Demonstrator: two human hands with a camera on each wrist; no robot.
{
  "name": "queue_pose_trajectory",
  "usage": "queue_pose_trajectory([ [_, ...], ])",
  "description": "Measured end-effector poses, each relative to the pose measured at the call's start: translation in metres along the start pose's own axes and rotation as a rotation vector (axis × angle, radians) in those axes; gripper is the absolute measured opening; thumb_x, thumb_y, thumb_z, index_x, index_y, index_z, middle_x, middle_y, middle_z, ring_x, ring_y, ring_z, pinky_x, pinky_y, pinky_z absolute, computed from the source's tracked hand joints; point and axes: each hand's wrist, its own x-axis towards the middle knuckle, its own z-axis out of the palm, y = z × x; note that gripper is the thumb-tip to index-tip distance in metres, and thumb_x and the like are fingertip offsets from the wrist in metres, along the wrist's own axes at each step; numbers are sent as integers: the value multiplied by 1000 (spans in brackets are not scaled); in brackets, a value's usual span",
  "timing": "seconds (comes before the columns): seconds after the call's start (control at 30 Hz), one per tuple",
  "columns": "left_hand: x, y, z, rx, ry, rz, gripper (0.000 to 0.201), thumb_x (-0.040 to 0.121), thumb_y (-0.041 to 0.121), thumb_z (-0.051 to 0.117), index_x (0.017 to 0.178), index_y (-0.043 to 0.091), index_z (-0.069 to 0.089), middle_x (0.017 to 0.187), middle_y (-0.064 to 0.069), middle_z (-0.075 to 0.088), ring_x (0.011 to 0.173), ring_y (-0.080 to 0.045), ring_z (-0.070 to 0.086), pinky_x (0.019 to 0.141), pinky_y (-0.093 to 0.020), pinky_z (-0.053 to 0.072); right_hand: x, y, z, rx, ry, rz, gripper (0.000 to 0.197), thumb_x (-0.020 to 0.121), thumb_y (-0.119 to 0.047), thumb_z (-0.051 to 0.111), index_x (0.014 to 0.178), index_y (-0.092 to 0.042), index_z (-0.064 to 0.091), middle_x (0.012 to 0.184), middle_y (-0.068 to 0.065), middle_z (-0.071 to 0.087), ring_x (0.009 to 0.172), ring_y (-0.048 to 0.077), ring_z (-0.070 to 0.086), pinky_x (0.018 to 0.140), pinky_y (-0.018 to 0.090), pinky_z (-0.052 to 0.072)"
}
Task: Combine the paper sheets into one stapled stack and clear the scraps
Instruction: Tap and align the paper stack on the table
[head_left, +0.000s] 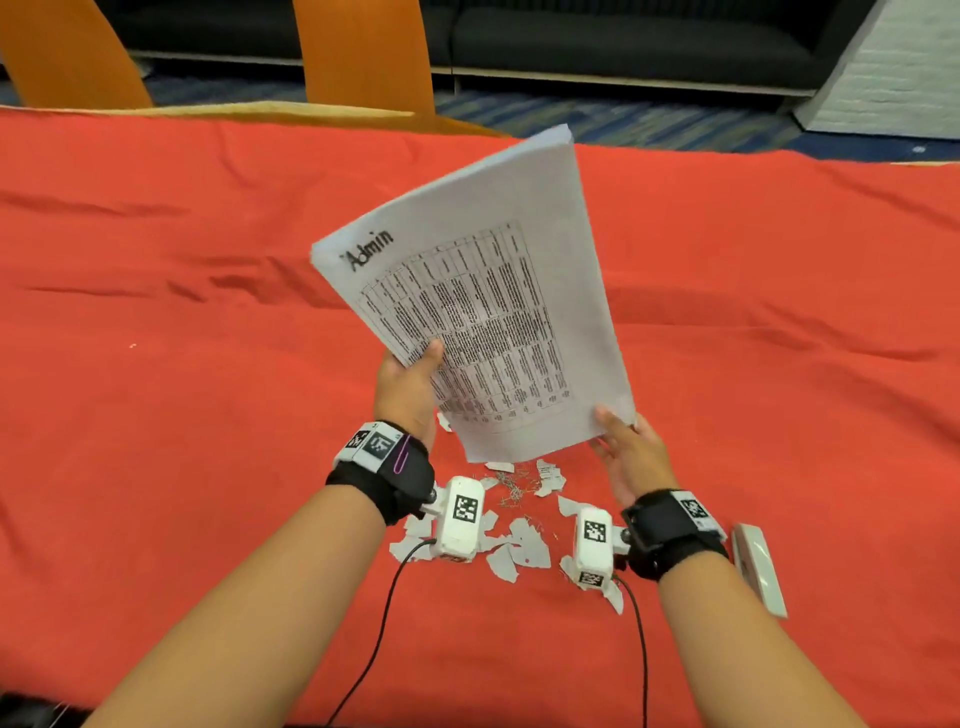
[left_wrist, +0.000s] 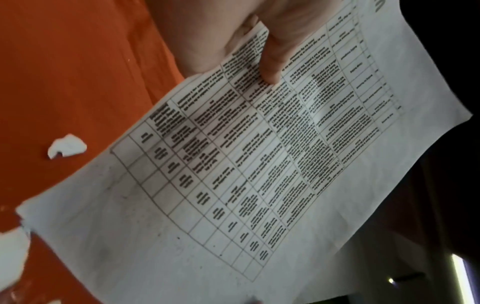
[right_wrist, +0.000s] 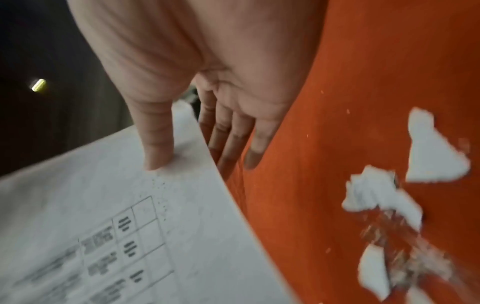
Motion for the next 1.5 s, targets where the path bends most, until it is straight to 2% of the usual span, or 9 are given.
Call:
queue_pose_trajectory([
  [0.13,-2,-12,5,-181,-33,-204,89,89,20,65,150,10,2,159,-12,8,147,-27,11,119,-44,10,-3,-11,9,290,-151,13,35,92,-2,54,125,-13,56,123,10,66,113,24,63,95,36,54],
  [0.23,-3,-16,-1,-196,-97,-217,88,87,18,66,150,8,6,157,-11,15,145,-26,21,120,-43,10,-2,-24,8,252,-105,-44,26,90,1,57,111,-12,64,112,9,70,103,23,67,85,34,58],
  [0.33,3,-4,-19,-105,-95,-149,48,89,10,60,133,-2,46,123,-10,59,101,-20,64,106,-40,42,1,-43,-7,107,0,-178,26,83,2,63,104,-14,65,103,5,69,90,17,67,80,32,56],
  [0.5,29,6,-52,199,-114,9,30,81,-4,62,97,21,64,89,-6,71,70,-18,66,60,-26,52,5,-56,-41,-166,97,-254,19,82,3,66,90,-14,68,94,2,70,85,20,65,89,42,49],
  [0.63,31,-8,-48,506,-228,45,33,81,-2,66,107,16,58,106,-9,69,90,-25,67,79,-38,55,7,-52,-47,-315,73,-276,19,79,1,70,86,-17,70,77,-13,75,75,6,69,79,33,49],
  [0.73,29,-23,-46,599,-204,103,30,85,1,64,113,8,59,106,-4,66,94,-21,63,71,-22,50,7,-43,-44,-361,45,-275,22,77,0,72,86,-20,71,76,-18,75,71,-1,68,78,30,49],
  [0.87,23,-43,-49,585,-150,143,32,82,-8,59,111,6,61,98,-6,64,88,-18,58,64,-13,46,8,-34,-49,-345,46,-262,21,64,-15,82,80,-29,77,80,-17,75,79,4,67,84,30,51],
  [1.13,16,-60,-38,414,-83,127,26,82,-4,63,101,14,61,84,6,63,78,-8,59,67,-11,48,13,-18,-41,-246,105,-171,25,77,5,70,84,-19,70,73,-11,74,74,6,68,77,29,49],
  [1.5,18,-50,-44,381,-66,45,23,81,0,65,91,19,58,83,2,62,76,-15,58,69,-28,50,18,-22,-53,-288,111,-153,27,75,9,69,80,-17,69,74,-7,73,83,20,63,82,37,49],
])
